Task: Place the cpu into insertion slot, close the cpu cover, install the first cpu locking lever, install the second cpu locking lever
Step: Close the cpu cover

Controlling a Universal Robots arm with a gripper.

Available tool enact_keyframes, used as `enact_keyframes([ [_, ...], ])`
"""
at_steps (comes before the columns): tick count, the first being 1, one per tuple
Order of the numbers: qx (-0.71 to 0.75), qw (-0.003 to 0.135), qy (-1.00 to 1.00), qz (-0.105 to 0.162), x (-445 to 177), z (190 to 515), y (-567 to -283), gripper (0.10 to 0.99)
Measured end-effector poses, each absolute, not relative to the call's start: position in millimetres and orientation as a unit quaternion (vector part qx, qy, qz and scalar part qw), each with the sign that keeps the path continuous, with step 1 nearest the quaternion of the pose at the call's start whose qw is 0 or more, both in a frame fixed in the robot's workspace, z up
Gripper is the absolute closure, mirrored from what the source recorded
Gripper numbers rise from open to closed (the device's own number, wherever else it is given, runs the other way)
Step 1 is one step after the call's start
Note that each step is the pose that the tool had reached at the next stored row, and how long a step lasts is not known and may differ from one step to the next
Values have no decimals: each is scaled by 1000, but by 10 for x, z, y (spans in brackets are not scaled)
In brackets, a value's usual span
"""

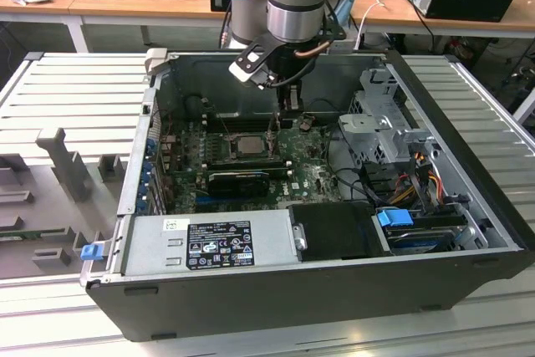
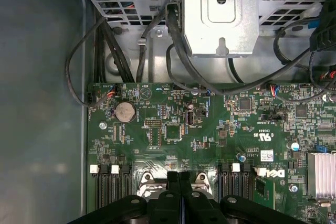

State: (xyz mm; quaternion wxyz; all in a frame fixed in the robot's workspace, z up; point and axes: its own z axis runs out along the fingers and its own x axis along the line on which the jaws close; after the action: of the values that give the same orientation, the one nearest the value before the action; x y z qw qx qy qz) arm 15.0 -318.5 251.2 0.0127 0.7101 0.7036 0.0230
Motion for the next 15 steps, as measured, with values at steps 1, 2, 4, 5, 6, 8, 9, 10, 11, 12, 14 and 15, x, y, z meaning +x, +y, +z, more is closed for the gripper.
enact_keyframes([
  [1,710,13,704,23,146,2513,-3185,980],
  [2,710,13,704,23,143,2512,-3185,980],
  [4,710,13,704,23,137,2512,-3185,980],
  [5,710,13,704,23,133,2513,-3185,980],
  [6,710,13,704,23,130,2513,-3185,980],
  [8,710,13,704,23,121,2513,-3186,980],
  [9,710,13,704,23,117,2513,-3186,980],
  [10,710,13,704,23,115,2512,-3186,980],
  [11,710,13,704,23,111,2512,-3185,980],
  [12,710,13,704,23,107,2513,-3185,980],
  [14,710,13,704,23,99,2512,-3185,980],
  [15,710,13,704,23,97,2512,-3185,980],
])
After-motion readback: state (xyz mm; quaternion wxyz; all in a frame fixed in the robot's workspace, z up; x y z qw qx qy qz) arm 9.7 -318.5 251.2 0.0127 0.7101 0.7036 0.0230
